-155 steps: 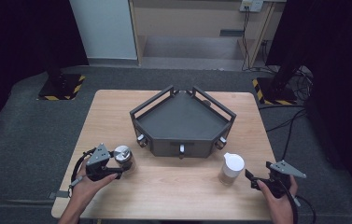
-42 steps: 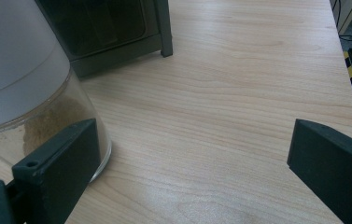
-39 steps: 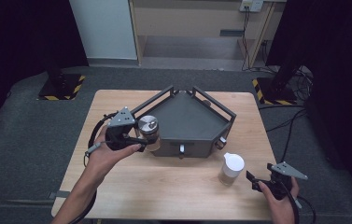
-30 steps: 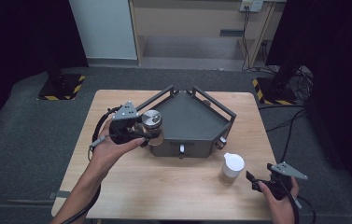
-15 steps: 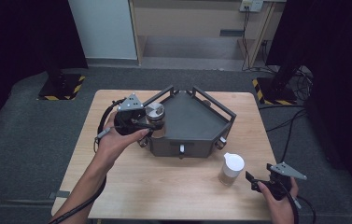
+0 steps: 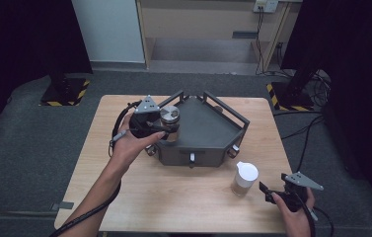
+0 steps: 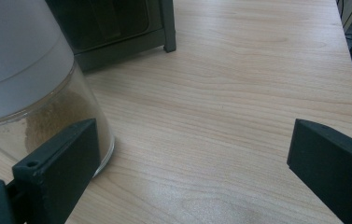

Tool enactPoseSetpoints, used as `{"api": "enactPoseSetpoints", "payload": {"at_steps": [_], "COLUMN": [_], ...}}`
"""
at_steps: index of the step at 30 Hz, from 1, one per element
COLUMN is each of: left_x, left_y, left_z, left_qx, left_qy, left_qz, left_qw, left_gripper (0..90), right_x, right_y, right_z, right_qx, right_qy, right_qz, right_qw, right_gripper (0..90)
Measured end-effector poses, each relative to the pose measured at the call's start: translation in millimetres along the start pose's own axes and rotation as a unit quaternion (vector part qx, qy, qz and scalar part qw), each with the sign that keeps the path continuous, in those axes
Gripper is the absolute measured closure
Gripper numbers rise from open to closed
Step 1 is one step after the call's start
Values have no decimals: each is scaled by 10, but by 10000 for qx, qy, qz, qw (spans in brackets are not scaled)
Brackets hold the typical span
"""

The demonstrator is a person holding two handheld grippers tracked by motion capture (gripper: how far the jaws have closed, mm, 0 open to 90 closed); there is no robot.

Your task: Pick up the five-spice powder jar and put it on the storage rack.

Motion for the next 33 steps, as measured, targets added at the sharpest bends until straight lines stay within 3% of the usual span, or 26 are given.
{"api": "enactPoseSetpoints", "payload": {"at_steps": [23,33], "left_x": [-205,-247], "left_y": [112,113], "left_z": [132,152], "left_qx": [131,79], "left_qy": [13,81], "left_qz": [-204,-238], "left_qw": [9997,9997], "left_gripper": [295,295], "right_x": [9,14], "right_y": [-17,-22], "right_z": [9,10], "right_qx": [-4,-15], "right_qy": [3,9], "right_qz": [13,15], "right_qw": [10000,10000], "right_gripper": [32,33]}}
Point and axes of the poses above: each handheld gripper's, and its own axes: x roughly backward along the jaws, z roughly out of its underside, y roughly to its left, the point moved 7 cm from there along -x, roughly forward along the jaws, and after that the axes turned 6 degrees about z, right-handed, at the moved point
